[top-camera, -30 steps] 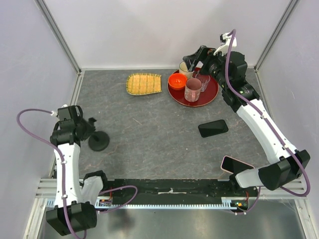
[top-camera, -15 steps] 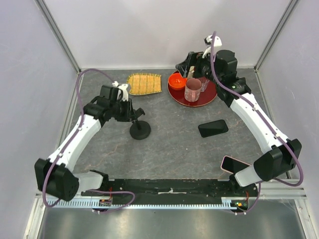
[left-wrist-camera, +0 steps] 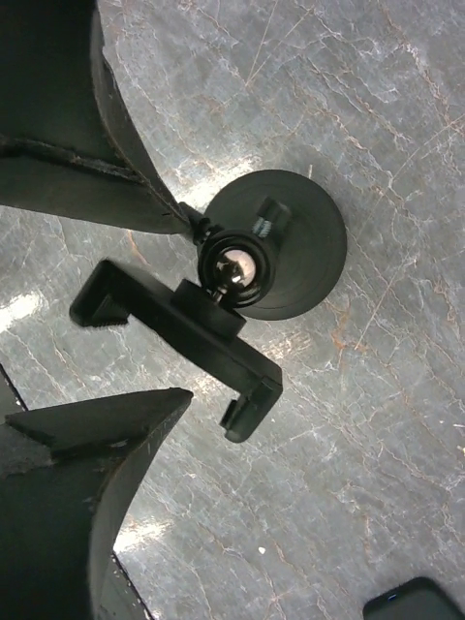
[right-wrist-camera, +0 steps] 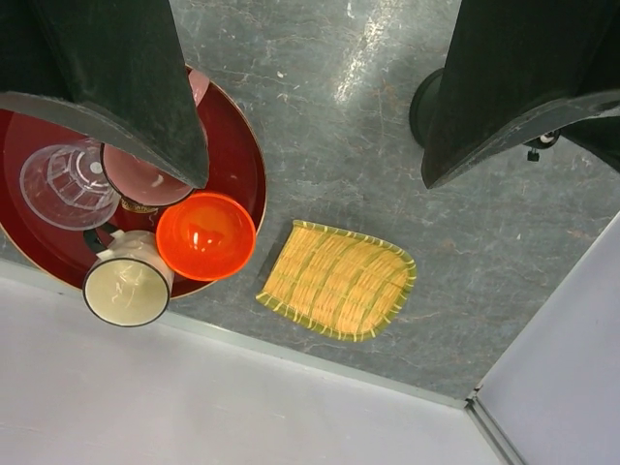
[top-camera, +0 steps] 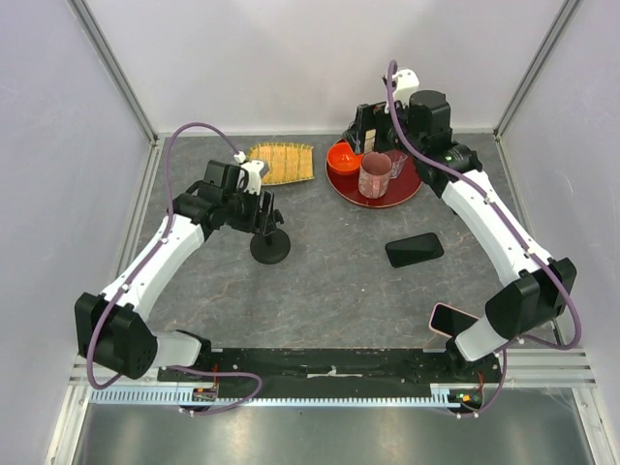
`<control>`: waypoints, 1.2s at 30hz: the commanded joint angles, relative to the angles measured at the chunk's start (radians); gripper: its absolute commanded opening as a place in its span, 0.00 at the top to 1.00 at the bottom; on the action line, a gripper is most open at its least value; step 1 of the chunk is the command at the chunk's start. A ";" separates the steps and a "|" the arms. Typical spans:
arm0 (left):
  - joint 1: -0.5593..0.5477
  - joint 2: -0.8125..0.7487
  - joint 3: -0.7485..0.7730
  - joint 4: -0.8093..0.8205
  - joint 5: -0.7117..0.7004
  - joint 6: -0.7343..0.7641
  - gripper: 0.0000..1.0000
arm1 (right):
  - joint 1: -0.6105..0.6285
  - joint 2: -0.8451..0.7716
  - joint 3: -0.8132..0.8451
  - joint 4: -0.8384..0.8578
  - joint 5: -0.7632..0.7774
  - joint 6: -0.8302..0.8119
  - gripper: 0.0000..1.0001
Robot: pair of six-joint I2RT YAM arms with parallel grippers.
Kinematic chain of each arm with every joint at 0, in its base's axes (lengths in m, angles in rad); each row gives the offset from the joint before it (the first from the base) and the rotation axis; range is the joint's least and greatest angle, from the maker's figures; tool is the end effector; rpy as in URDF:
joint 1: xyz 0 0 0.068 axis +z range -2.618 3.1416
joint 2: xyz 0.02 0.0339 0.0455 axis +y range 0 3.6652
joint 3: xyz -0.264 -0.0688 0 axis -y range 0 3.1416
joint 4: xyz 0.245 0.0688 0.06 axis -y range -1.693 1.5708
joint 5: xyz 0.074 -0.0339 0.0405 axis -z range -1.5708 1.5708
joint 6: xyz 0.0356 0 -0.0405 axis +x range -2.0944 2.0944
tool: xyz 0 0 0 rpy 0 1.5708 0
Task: Place the phone on the phone stand
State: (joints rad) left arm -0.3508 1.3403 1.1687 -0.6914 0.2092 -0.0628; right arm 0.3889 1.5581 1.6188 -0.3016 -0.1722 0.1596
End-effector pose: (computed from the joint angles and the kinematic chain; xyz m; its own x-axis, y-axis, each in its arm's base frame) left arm 0.2624 -0.1039 0.3051 -0.7412 0.2059 -0.6390 0.4173 0.8869 -0.1983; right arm 0.3340 0.1435 0.4262 -0.3018 0.0455 -0.9523 -0.4858 0.8521 0.1947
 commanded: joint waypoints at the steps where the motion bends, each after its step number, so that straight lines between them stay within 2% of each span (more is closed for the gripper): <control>1: 0.003 -0.078 -0.044 0.081 -0.024 0.044 0.28 | 0.001 0.033 0.061 -0.007 0.037 0.033 0.02; 3: 0.003 -0.090 -0.067 0.093 -0.027 0.043 0.27 | 0.001 0.039 0.075 -0.008 0.056 0.064 0.02; 8: 0.004 -0.113 -0.090 0.105 -0.054 0.035 0.30 | 0.002 0.065 0.113 -0.063 0.313 0.318 0.02; 13: 0.009 -0.211 -0.124 0.142 -0.093 0.026 0.27 | 0.007 0.004 0.047 -0.079 0.459 0.409 0.02; 18: 0.038 -0.322 -0.156 0.197 -0.048 0.005 0.21 | 0.007 -0.121 -0.178 -0.102 0.704 0.579 0.02; 21: 0.061 -0.368 -0.164 0.211 -0.018 -0.014 0.20 | 0.007 -0.171 -0.270 -0.201 0.822 0.717 0.02; 22: 0.065 -0.383 -0.165 0.220 -0.016 -0.023 0.20 | 0.007 -0.168 -0.289 -0.273 0.842 0.841 0.02; 26: 0.073 -0.406 -0.170 0.231 0.007 -0.040 0.20 | 0.002 -0.104 -0.309 -0.485 0.879 1.043 0.02; 31: 0.072 -0.431 -0.173 0.236 0.015 -0.045 0.20 | -0.018 -0.107 -0.375 -0.511 0.794 1.147 0.02; 36: 0.073 -0.467 -0.182 0.239 -0.011 -0.051 0.20 | -0.021 -0.159 -0.486 -0.511 0.789 1.218 0.02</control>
State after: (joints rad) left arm -0.2817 0.9100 0.9897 -0.4988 0.1932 -0.0853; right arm 0.3748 1.4628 1.1988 -0.7795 0.6186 1.2591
